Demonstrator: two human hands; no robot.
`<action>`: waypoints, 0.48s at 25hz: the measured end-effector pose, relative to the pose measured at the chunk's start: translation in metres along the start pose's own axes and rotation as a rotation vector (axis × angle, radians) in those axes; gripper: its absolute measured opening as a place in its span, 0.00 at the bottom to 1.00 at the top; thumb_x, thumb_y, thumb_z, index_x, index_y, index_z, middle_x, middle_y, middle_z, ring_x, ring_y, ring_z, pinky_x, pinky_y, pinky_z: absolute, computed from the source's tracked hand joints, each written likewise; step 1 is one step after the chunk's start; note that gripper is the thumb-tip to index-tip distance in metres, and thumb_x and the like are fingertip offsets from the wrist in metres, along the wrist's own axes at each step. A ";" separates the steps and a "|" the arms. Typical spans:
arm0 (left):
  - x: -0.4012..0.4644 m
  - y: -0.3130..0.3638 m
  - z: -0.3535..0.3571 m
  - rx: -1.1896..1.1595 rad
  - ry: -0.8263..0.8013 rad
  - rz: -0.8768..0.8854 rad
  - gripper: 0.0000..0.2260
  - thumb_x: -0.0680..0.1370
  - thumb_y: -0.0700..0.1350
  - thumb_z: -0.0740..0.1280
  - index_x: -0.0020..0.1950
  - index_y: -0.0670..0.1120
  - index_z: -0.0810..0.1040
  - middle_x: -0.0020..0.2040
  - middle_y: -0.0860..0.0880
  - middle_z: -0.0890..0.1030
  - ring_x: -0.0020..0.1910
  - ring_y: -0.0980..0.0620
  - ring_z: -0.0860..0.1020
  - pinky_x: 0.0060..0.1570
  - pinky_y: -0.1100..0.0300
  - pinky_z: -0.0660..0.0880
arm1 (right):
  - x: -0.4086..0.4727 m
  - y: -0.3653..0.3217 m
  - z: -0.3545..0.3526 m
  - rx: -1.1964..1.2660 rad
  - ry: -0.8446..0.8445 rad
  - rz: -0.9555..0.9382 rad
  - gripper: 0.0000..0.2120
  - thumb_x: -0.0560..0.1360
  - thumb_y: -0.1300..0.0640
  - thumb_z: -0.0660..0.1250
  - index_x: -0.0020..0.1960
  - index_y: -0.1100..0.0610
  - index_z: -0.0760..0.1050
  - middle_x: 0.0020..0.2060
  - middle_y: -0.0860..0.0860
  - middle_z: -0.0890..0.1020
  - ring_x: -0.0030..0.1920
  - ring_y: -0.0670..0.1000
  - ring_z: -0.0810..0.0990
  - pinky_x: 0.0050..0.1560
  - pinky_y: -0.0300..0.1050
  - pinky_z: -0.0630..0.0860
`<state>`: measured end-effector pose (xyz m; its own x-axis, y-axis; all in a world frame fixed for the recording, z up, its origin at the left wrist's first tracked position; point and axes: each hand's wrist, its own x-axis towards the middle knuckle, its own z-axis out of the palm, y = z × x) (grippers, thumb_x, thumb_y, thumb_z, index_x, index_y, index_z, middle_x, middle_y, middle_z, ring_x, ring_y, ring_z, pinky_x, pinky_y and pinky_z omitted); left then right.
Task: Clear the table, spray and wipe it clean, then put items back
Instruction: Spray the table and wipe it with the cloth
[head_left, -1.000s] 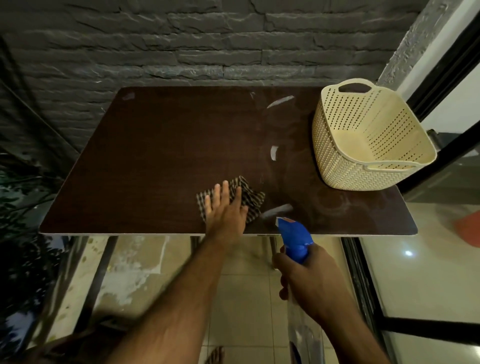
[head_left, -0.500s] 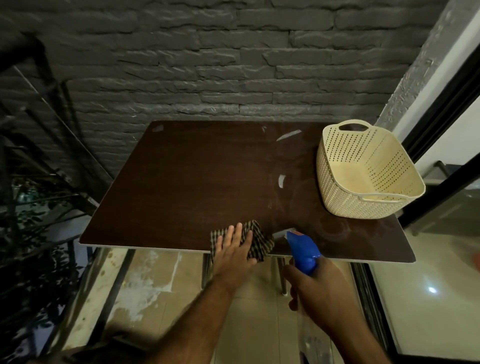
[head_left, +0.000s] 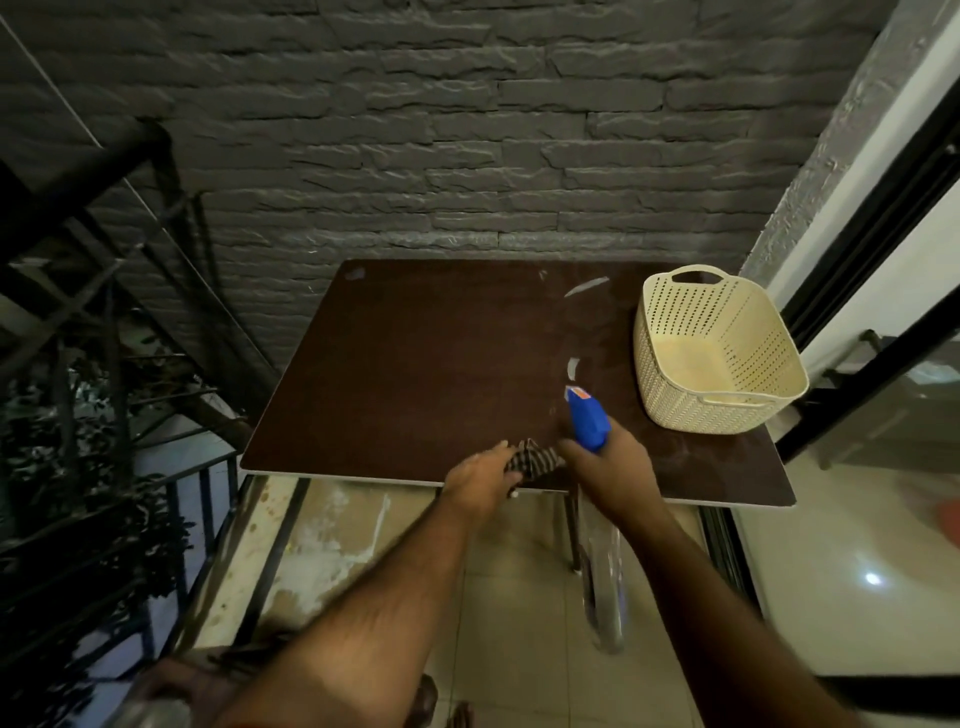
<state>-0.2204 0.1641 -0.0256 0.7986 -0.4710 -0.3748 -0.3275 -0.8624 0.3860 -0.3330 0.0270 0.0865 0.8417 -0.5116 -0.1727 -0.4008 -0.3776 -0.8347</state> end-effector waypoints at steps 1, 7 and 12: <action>-0.007 0.002 -0.008 -0.041 0.031 -0.008 0.23 0.80 0.53 0.62 0.76 0.55 0.64 0.75 0.53 0.67 0.70 0.47 0.69 0.66 0.56 0.65 | 0.002 -0.002 -0.001 0.015 0.028 -0.009 0.07 0.71 0.52 0.69 0.41 0.51 0.72 0.33 0.49 0.79 0.31 0.46 0.77 0.31 0.38 0.69; -0.030 0.011 -0.045 -0.424 0.124 0.035 0.17 0.80 0.53 0.62 0.69 0.53 0.73 0.58 0.52 0.81 0.55 0.51 0.78 0.50 0.63 0.71 | 0.008 -0.006 -0.031 0.141 0.199 -0.025 0.07 0.71 0.49 0.71 0.42 0.50 0.74 0.35 0.49 0.81 0.36 0.48 0.81 0.36 0.43 0.75; -0.023 0.058 -0.053 -0.545 0.198 0.108 0.17 0.80 0.51 0.63 0.69 0.49 0.74 0.62 0.48 0.80 0.61 0.47 0.76 0.56 0.61 0.69 | 0.016 0.015 -0.068 0.153 0.319 0.006 0.12 0.72 0.44 0.72 0.43 0.50 0.73 0.37 0.46 0.79 0.38 0.46 0.77 0.38 0.40 0.73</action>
<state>-0.2307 0.1349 0.0497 0.8715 -0.4618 -0.1650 -0.1471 -0.5670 0.8104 -0.3499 -0.0390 0.1068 0.6747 -0.7377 -0.0256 -0.3261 -0.2668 -0.9069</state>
